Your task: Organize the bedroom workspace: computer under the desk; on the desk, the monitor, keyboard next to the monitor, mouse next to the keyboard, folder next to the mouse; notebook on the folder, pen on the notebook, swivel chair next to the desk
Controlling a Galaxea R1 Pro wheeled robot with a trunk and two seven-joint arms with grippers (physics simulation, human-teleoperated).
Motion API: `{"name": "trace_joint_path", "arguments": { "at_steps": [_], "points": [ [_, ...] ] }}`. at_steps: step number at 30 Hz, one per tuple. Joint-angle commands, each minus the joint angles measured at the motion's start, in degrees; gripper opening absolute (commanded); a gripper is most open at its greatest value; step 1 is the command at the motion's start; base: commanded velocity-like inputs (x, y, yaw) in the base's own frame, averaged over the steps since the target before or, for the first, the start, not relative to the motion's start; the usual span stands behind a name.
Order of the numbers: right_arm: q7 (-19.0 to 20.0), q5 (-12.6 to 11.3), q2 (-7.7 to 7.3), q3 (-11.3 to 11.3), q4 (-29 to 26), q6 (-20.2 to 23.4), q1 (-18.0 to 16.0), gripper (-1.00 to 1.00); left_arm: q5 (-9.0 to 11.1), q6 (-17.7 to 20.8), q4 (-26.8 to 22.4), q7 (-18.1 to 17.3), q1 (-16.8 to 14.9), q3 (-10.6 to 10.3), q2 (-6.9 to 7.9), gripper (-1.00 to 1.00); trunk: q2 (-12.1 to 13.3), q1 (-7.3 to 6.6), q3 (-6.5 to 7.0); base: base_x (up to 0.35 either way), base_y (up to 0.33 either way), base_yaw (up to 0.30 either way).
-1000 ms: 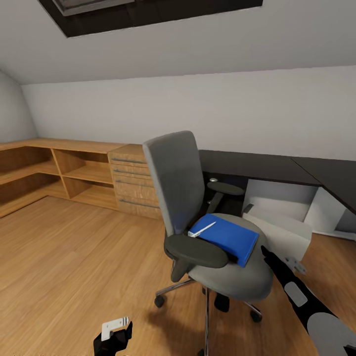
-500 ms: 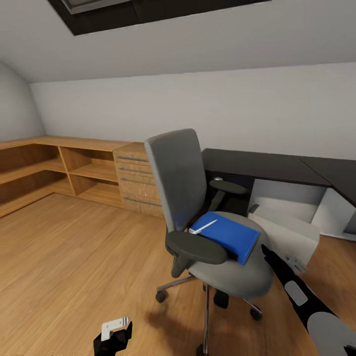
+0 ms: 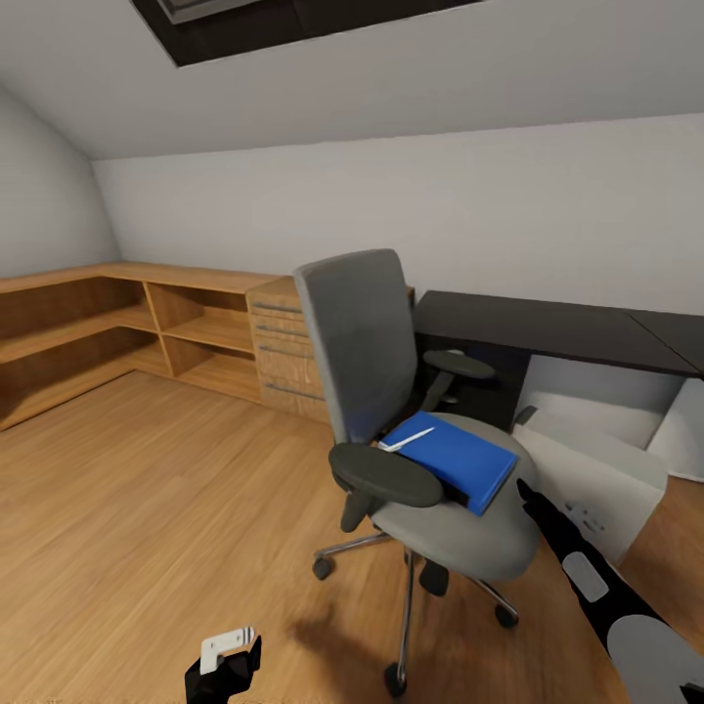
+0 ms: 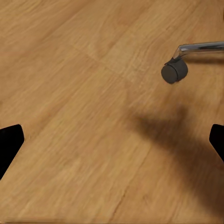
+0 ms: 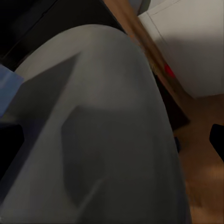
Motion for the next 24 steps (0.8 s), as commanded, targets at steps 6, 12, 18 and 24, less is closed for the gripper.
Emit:
{"name": "trace_joint_path", "arguments": {
  "at_steps": [6, 12, 18, 24],
  "points": [
    [0.48, -0.37, 0.04, 0.24, 2.69, -0.03, 0.00, 1.00, 0.31, -0.16, 0.06, -0.04, -0.05, 0.10, -0.04, 1.00, -0.01, 0.00, -0.39, 0.000, 0.000, 0.171],
    [0.48, -0.37, 0.04, 0.24, 2.62, -0.03, 0.00, 1.00, 0.31, -0.16, 0.06, -0.07, -0.05, 0.10, -0.06, 1.00, -0.01, 0.00, -0.75, 0.000, 0.000, 0.174],
    [0.52, -0.37, -0.25, 0.18, 2.55, -0.03, 0.00, 1.00, 0.31, -0.16, 0.06, -0.08, -0.05, 0.10, -0.07, 1.00, -0.01, 0.00, -1.05, 0.000, 0.000, 0.146],
    [0.52, -0.37, -0.58, 0.16, 2.55, -0.03, 0.00, 1.00, 0.31, -0.16, 0.12, -0.06, -0.05, 0.10, -0.07, 1.00, -0.01, 0.00, -1.11, 0.000, -0.005, 0.026]
  ]
}}
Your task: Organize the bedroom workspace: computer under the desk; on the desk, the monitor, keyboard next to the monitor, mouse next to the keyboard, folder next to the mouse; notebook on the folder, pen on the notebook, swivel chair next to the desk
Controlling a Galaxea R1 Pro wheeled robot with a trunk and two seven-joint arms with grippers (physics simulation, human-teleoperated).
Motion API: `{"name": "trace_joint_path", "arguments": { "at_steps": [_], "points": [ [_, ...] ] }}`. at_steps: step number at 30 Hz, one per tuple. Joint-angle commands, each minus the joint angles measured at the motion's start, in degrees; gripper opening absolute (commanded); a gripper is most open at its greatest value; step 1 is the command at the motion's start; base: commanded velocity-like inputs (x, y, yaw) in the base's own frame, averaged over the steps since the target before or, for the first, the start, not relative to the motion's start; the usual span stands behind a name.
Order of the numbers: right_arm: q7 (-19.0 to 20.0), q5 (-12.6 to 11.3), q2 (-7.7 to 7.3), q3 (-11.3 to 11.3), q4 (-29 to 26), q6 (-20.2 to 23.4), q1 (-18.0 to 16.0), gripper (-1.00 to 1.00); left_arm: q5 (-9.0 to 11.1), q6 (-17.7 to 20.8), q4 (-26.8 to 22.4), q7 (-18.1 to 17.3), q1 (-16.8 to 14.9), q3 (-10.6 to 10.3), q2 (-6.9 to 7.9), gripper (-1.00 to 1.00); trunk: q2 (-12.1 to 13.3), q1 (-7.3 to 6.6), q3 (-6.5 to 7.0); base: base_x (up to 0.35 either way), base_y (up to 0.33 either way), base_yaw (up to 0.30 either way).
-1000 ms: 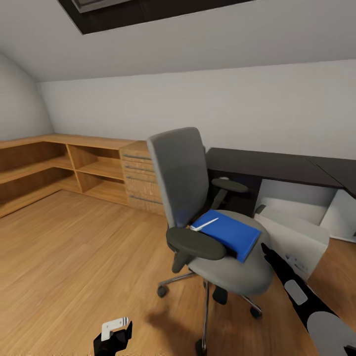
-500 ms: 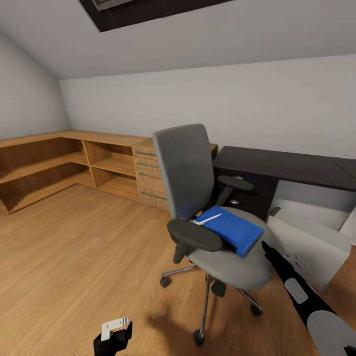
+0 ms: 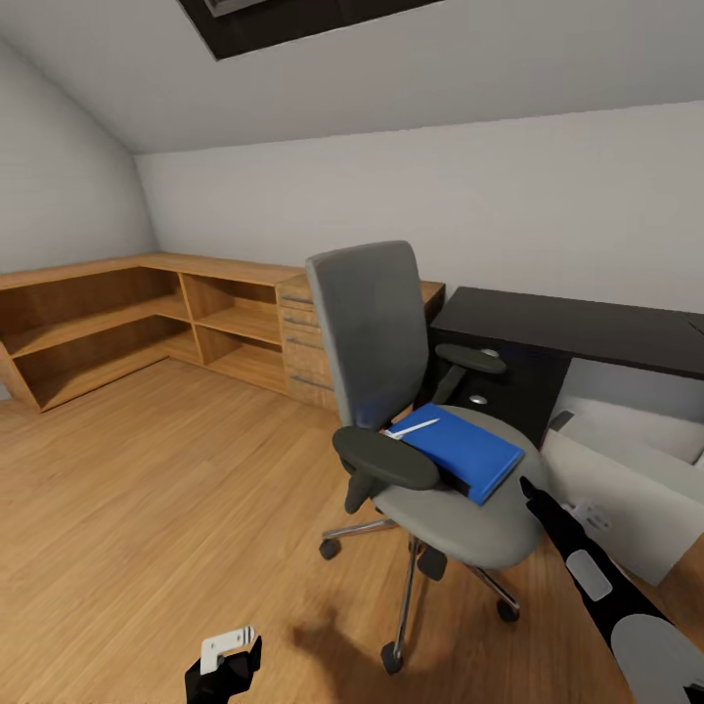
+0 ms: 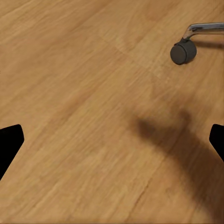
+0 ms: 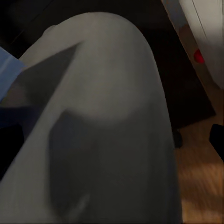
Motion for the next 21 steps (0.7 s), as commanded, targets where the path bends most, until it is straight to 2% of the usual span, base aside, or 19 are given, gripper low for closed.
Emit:
{"name": "trace_joint_path", "arguments": {
  "at_steps": [1, 10, 11, 17, 21],
  "points": [
    [0.47, -0.48, -0.02, -0.02, 3.30, -0.01, -0.01, 1.00, 0.31, -0.14, 0.03, -0.05, -0.03, 0.11, -0.03, 1.00, -0.01, 0.00, -0.06, 0.000, -0.069, 0.008],
    [0.50, -0.48, -0.21, -0.03, 3.34, -0.23, -0.01, 1.00, 0.31, -0.14, 0.05, -0.01, -0.03, 0.19, 0.00, 1.00, -0.01, 0.00, -0.07, 0.040, -0.196, 0.003],
    [0.99, -0.89, -0.27, -0.42, 1.86, 0.04, -0.01, 1.00, 0.31, -0.37, 0.39, 0.05, -0.03, 0.20, -0.33, 1.00, 0.01, -0.02, -0.06, 0.000, 0.000, 0.000],
    [0.18, -0.21, 1.39, -2.04, 1.91, -1.33, -0.01, 1.00, 0.31, -0.40, 1.82, 0.12, -0.03, 0.18, -0.54, 1.00, 0.01, -0.02, -0.06, 0.000, 0.000, 0.000],
    [0.13, 0.31, 1.70, -2.83, 1.87, -1.90, 0.05, 1.00, 0.31, -0.41, 2.55, 0.12, -0.03, 0.13, -0.40, 1.00, 0.01, -0.02, -0.06, 0.000, 0.000, 0.000]
  ]
}}
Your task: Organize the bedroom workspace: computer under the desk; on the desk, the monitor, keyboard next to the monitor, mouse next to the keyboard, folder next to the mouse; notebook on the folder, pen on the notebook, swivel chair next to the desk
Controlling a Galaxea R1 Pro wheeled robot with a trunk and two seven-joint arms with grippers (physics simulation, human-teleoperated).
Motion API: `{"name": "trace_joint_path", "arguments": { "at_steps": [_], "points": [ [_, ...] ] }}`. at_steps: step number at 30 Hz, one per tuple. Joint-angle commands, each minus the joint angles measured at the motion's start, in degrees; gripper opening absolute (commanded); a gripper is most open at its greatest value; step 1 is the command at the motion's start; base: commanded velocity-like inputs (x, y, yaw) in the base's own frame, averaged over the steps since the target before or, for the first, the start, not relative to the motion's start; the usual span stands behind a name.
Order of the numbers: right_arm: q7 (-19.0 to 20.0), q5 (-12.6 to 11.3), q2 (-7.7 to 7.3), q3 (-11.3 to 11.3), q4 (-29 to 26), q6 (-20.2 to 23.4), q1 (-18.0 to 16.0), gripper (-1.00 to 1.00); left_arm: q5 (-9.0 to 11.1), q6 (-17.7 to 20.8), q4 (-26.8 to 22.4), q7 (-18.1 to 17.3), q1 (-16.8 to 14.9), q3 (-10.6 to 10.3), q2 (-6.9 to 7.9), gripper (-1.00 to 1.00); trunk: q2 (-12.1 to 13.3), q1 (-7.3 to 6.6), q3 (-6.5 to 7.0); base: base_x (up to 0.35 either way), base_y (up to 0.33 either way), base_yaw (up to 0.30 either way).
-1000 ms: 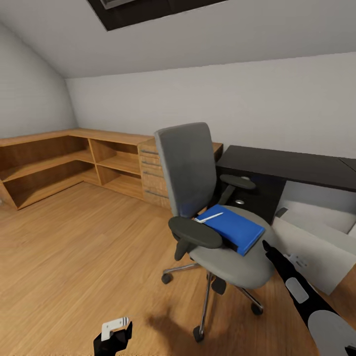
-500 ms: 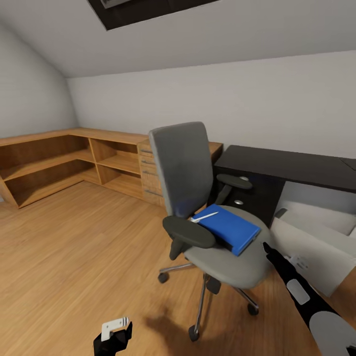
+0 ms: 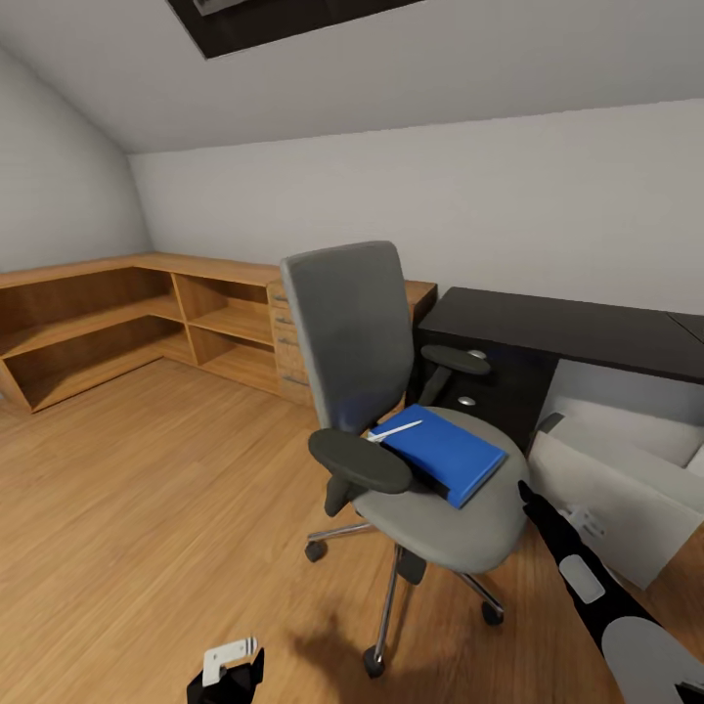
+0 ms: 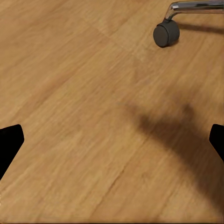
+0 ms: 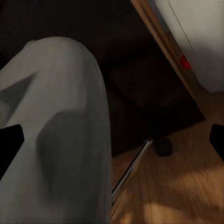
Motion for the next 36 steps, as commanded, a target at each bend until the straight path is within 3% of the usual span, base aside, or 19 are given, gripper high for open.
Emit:
{"name": "trace_joint_path", "arguments": {
  "at_steps": [1, 10, 21, 36],
  "points": [
    [0.40, -0.27, 0.03, 0.16, 0.48, -0.04, 0.00, 1.00, 0.31, -0.15, 0.08, -0.04, -0.03, 0.11, -0.03, 1.00, -0.01, 0.00, -0.06, 0.000, 0.000, 0.000],
    [0.43, 0.18, 0.08, -0.29, 0.45, -0.14, 0.01, 1.00, 0.31, -0.15, 0.24, -0.05, -0.03, 0.10, 0.00, 1.00, -0.01, 0.00, -0.06, 0.000, -0.005, 0.000],
    [0.46, 0.18, 0.11, 2.23, 0.65, -0.15, 0.05, 1.00, 0.31, -0.22, 0.26, -0.28, -0.03, 0.10, 0.08, 1.00, -0.01, 0.00, -0.06, 0.019, -0.107, 0.000],
    [0.44, 0.04, 0.20, 2.62, 0.44, -0.07, 0.10, 1.00, 0.31, -0.19, 0.26, -0.28, -0.03, 0.13, 0.09, 1.00, -0.01, 0.00, -0.06, 0.002, -0.008, 0.002]
  ]
}}
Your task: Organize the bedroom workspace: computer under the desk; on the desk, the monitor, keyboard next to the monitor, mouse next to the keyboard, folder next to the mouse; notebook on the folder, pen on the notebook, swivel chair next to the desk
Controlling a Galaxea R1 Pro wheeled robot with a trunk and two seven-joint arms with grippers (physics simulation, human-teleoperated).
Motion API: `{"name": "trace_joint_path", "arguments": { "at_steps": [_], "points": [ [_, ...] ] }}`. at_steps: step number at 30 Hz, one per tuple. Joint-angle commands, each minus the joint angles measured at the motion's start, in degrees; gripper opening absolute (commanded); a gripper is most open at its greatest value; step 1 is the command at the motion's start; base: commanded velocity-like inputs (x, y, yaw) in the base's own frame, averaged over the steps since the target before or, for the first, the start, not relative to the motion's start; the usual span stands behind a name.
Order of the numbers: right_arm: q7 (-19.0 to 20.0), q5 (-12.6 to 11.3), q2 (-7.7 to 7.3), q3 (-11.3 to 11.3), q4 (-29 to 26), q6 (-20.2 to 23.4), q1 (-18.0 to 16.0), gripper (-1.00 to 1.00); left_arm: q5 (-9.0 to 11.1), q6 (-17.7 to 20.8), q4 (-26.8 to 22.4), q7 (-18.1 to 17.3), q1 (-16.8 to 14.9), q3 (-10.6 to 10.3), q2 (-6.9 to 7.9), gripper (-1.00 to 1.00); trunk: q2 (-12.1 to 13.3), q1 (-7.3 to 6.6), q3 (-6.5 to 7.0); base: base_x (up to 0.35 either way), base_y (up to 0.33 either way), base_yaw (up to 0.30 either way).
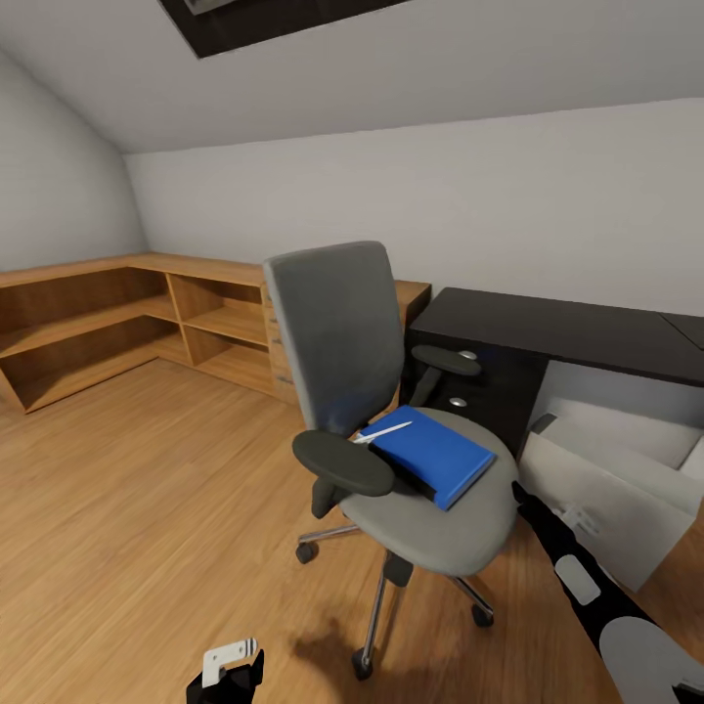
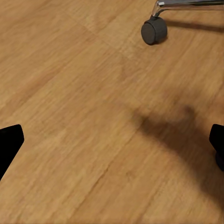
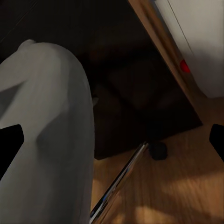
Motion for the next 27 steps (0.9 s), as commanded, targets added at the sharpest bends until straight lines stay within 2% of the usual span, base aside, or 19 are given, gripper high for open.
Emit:
{"name": "trace_joint_path", "arguments": {
  "at_steps": [1, 2, 3, 19, 27],
  "points": [
    [0.38, -0.44, 0.03, 0.16, 0.48, 0.01, -0.02, 1.00, 0.31, -0.14, 0.03, -0.05, -0.04, 0.12, -0.04, 1.00, -0.01, 0.00, -0.06, 0.000, -0.001, 0.039],
    [0.38, -0.45, 0.04, 0.08, 0.47, 0.01, -0.02, 1.00, 0.31, -0.13, 0.03, -0.04, -0.04, 0.11, -0.04, 1.00, -0.01, 0.00, -0.06, 0.000, 0.000, 0.062],
    [0.37, -0.45, 0.05, 0.38, 4.67, 0.01, -0.02, 1.00, 0.31, -0.13, 0.03, -0.05, -0.04, 0.13, -0.04, 1.00, -0.01, 0.00, -0.06, 0.000, 0.000, 0.084],
    [0.38, -0.47, 0.08, 0.38, 4.70, 0.02, -0.02, 1.00, 0.31, -0.12, 0.09, -0.03, -0.04, 0.16, -0.05, 1.00, -0.01, 0.00, -0.06, 0.000, 0.000, 0.150],
    [0.38, -0.49, -0.11, 0.30, 4.71, 0.04, -0.02, 1.00, 0.31, -0.11, 0.12, -0.05, -0.04, 0.11, -0.04, 1.00, -0.01, 0.00, -0.06, 0.000, 0.000, 0.031]
  ]
}}
